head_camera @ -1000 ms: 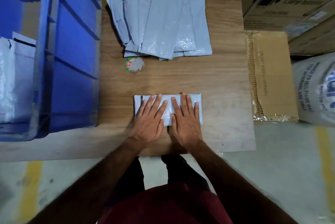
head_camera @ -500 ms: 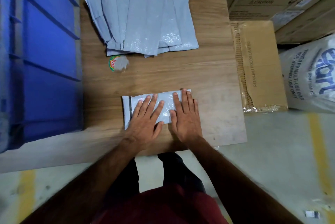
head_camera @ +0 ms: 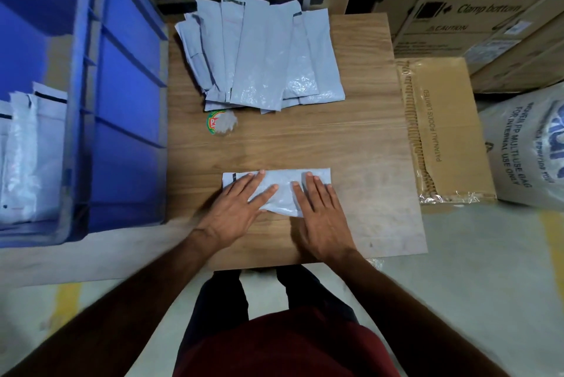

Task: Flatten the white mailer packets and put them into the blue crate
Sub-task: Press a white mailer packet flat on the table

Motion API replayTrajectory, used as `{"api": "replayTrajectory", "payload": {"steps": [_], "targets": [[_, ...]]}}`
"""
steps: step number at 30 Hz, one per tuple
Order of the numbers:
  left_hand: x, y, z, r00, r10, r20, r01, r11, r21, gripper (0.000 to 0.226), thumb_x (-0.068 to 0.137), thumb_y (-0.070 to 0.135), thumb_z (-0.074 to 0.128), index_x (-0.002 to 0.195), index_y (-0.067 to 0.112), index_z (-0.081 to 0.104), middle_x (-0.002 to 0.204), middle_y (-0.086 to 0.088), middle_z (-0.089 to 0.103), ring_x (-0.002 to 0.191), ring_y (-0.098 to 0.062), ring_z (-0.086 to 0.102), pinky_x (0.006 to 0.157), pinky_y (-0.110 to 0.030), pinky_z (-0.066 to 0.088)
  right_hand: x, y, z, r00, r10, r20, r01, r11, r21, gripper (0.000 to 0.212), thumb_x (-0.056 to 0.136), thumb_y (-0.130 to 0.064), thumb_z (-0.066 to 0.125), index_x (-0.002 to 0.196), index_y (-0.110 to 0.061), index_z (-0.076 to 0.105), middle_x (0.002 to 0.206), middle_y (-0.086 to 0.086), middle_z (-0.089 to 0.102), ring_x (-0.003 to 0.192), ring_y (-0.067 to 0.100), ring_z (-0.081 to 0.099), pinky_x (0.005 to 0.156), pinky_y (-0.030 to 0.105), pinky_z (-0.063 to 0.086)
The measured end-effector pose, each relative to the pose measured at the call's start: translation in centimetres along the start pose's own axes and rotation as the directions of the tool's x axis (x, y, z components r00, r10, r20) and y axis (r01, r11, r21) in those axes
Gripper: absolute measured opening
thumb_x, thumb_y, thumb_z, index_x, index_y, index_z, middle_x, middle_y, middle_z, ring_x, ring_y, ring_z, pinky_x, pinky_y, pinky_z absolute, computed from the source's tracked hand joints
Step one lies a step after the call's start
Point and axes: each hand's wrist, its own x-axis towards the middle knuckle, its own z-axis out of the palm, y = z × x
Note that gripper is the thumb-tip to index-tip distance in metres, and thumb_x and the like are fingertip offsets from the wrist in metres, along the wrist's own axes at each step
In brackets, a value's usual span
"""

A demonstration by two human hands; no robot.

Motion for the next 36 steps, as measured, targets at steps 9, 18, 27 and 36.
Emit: {"api": "replayTrajectory", "payload": {"steps": [9,18,27,36], "targets": [[0.3,-1.2,-6.3,0.995,0.064,-0.082,-0.061,0.997,0.037,0.07,0.101,0.034,0.034,0.162,0.018,0.004,0.168,-0.017,0.011,0.094,-0.026,0.072,0.071,-0.038,0.061,3.3,-1.4,-5.3,0.996,-0.055,-0.076,0.043,0.988,-0.151,0.079,0.081,-0.017,0.032,0.159,-0.011,0.029,0.159,0.025,0.035,0.096,0.035,0.069,0.105,0.047,0.047],[2.2,-2.8,-7.0,0.996,-0.06,-0.073,0.064,0.997,0.047,0.079,0.096,0.05,0.051,0.162,0.021,0.018,0.14,-0.004,0.048,0.09,-0.026,0.065,0.076,-0.04,0.051,6.3,0.9,-7.4,0.995,-0.098,0.006,0.098,0.974,-0.207,0.091,0.069,-0.031,0.062,0.154,-0.009,0.038,0.146,0.023,0.051,0.101,0.036,0.067,0.1,0.046,0.05],[0.7,0.1,0.2,0.937,-0.349,0.031,0.35,0.932,-0.094,0.066,0.102,0.046,0.037,0.16,0.016,0.029,0.168,-0.014,0.017,0.153,-0.031,0.023,0.124,-0.047,0.02,4.6,-3.1,0.0,0.999,-0.053,0.014,0.052,0.998,0.039,0.064,0.1,-0.035,0.039,0.16,-0.014,0.027,0.167,0.022,0.016,0.155,0.037,0.017,0.123,0.058,0.014],[1.3,1.0,1.4,0.899,-0.437,0.036,0.439,0.894,-0.094,0.066,0.1,0.045,0.032,0.16,0.016,0.028,0.168,-0.016,0.016,0.155,-0.033,0.019,0.124,-0.051,0.019,5.1,-3.0,1.7,1.0,-0.015,0.019,0.013,0.997,0.08,0.067,0.1,-0.034,0.037,0.162,-0.017,0.019,0.17,0.015,0.006,0.158,0.029,0.002,0.125,0.055,0.01]]}}
